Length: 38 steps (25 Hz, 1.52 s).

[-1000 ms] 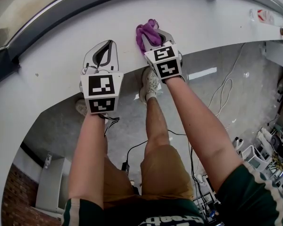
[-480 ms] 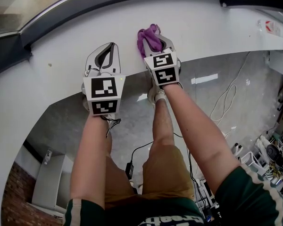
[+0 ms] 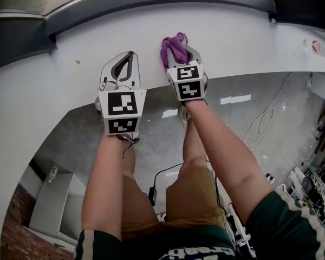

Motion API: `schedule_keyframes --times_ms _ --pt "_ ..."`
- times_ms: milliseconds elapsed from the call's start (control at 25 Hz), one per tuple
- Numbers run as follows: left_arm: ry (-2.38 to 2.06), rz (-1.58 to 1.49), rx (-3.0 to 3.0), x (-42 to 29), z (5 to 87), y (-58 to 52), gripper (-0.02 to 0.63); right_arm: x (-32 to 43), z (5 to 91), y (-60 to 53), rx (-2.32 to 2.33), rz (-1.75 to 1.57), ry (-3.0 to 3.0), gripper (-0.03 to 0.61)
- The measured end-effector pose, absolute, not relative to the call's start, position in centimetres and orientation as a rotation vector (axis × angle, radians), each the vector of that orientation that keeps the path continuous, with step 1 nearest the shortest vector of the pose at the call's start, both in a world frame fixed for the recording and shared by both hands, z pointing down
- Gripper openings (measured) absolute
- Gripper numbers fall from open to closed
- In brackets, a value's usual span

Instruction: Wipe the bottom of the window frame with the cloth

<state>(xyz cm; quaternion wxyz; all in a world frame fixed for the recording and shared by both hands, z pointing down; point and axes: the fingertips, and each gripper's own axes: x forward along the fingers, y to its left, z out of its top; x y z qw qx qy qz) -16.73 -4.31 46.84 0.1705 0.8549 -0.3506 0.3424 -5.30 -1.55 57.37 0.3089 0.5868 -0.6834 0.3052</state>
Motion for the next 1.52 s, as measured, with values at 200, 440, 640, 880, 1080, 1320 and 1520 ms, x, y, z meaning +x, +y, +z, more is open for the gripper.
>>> schedule_keyframes --times_ms 200,440,640,880,1080,1320,1520 --pt "-1.047 0.966 2.388 -20.0 46.6 -4.5 0.008 -9.9 57.5 -2.3 1.454 0.797 -1.86 0.086" --pt "-1.099 0.977 2.357 -24.0 46.2 -4.4 0.008 -14.2 57.4 -3.3 1.419 0.797 -1.897 0.086" --pt "-1.158 0.976 2.316 -27.8 46.3 -4.8 0.008 -17.7 57.3 -3.9 1.383 0.761 -1.93 0.086" --pt "-1.209 0.974 2.277 -31.5 46.3 -5.0 0.008 -21.8 57.4 -4.5 1.322 0.734 -1.965 0.086" --pt "-1.246 0.983 2.248 -34.6 46.0 -5.2 0.008 -24.9 57.4 -5.1 1.281 0.705 -1.988 0.086" --pt "-1.306 0.99 2.204 -37.5 45.7 -5.2 0.008 -29.3 57.3 -5.7 1.195 0.676 -2.028 0.086" --pt "-1.333 1.004 2.155 -38.8 46.0 -4.8 0.008 -32.8 57.4 -5.9 1.089 0.658 -2.065 0.086"
